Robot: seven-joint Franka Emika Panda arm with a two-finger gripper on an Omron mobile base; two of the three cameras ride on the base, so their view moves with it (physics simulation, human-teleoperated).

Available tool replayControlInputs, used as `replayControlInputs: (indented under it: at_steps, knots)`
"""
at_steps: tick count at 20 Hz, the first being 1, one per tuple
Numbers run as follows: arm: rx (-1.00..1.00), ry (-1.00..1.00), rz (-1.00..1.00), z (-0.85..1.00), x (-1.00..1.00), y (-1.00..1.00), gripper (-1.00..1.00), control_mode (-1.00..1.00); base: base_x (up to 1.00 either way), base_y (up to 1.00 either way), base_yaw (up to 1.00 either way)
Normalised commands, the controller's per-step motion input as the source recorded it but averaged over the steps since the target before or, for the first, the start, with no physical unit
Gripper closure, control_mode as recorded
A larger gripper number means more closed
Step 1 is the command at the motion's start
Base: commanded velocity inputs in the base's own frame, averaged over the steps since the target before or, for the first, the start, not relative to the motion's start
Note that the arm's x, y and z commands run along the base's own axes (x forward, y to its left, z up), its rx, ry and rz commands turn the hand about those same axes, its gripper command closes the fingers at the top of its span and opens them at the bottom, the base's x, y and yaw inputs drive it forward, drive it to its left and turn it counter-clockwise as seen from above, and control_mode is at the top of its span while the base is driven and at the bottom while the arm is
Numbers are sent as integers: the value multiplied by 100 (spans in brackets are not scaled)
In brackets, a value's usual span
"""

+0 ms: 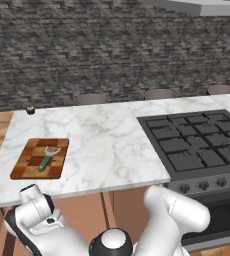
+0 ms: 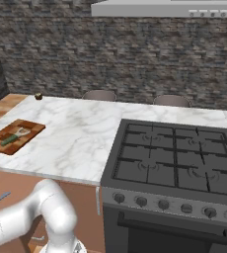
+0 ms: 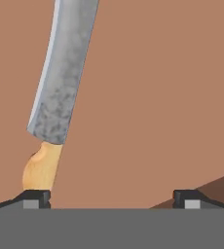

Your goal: Open the drawer on the left and place the cutting tools on the cutting board.

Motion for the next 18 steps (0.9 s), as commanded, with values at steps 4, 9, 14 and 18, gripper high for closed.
replayControlInputs:
  at_steps: [4, 9, 14, 18]
  knots:
    - [0, -15, 0, -1, 0, 17, -100, -100, 0, 0, 0]
    - [0, -11, 0, -12, 0, 11, -100, -100, 0, 0, 0]
    - [0, -15, 0, -20, 0, 6, -100, -100, 0, 0, 0]
    - [0, -18, 0, -21, 1, 6, -100, -100, 0, 0, 0]
